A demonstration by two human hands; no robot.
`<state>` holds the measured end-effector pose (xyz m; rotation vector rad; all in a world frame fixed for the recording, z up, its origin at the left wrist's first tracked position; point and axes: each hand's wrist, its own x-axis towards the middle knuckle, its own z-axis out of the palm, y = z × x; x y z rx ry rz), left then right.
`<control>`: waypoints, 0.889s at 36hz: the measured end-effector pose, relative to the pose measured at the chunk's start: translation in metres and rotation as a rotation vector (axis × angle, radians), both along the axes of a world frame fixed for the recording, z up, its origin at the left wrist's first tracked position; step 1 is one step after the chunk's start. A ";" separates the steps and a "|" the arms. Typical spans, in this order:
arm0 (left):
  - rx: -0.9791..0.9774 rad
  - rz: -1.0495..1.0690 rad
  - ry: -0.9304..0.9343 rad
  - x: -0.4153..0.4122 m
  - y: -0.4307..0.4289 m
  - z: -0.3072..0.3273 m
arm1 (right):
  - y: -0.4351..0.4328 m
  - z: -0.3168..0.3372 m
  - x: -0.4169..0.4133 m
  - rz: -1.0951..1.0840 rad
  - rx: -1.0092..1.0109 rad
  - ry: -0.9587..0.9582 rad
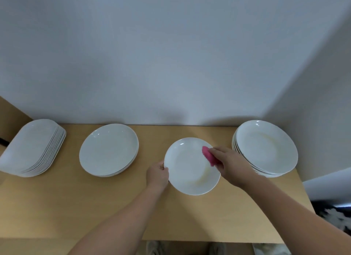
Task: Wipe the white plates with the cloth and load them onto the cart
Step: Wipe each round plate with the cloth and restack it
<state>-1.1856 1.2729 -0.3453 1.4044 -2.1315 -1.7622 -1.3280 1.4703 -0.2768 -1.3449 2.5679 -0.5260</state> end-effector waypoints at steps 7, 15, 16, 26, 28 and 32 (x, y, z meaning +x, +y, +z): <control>0.055 -0.006 0.026 -0.001 0.002 -0.001 | -0.017 -0.025 -0.015 0.099 0.099 -0.002; 0.042 -0.077 0.019 0.000 0.000 -0.005 | -0.041 -0.063 -0.023 0.227 0.332 0.087; 0.044 -0.079 0.016 0.000 0.000 -0.006 | -0.042 -0.068 -0.021 0.211 0.395 0.072; 0.083 -0.175 -0.038 -0.009 -0.010 -0.005 | -0.036 -0.101 0.015 0.102 0.571 0.021; 0.093 -0.199 -0.033 -0.010 -0.012 -0.004 | -0.039 -0.104 0.016 0.085 0.577 -0.015; 0.074 -0.223 -0.045 -0.010 -0.014 -0.005 | -0.053 -0.104 0.010 0.045 0.567 -0.040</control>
